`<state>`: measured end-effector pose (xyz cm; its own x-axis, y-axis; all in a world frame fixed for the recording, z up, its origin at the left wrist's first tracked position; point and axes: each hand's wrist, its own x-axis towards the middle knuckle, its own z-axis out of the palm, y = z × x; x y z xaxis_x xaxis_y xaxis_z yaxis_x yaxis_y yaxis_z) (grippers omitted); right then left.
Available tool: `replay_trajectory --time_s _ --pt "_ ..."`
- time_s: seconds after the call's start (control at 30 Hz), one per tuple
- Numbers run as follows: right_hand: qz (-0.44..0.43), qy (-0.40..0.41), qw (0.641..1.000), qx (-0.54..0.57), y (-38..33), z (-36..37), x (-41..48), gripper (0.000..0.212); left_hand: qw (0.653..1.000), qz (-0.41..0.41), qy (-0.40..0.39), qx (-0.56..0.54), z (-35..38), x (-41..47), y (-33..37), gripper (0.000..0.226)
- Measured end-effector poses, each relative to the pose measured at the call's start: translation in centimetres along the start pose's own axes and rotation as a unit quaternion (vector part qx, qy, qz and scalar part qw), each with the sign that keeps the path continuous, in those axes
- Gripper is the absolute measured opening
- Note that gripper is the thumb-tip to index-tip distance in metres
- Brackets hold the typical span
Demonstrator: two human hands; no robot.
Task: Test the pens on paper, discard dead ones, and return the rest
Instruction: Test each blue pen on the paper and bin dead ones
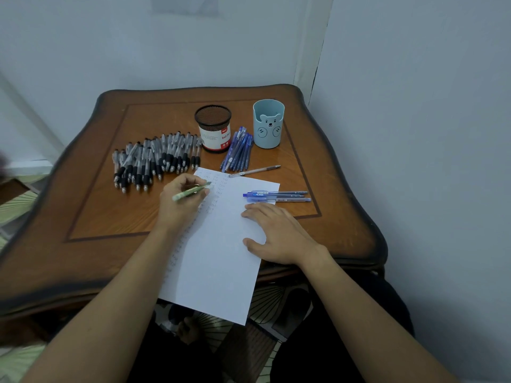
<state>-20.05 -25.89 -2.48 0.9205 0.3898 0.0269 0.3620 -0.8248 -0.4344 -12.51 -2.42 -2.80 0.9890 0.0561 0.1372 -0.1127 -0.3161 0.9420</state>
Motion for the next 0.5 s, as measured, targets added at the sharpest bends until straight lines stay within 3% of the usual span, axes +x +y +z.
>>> replay_trajectory --time_s 0.3,0.5 --pt "0.041 -0.017 0.999 -0.015 -1.6 0.1 0.1 0.061 0.997 -0.06 -0.038 -0.003 -0.7 -0.7 3.3 0.008" --pt "0.05 0.034 0.997 0.054 -6.3 -1.0 1.3 0.052 0.997 -0.002 -0.009 0.074 -3.4 -2.9 6.6 0.011"
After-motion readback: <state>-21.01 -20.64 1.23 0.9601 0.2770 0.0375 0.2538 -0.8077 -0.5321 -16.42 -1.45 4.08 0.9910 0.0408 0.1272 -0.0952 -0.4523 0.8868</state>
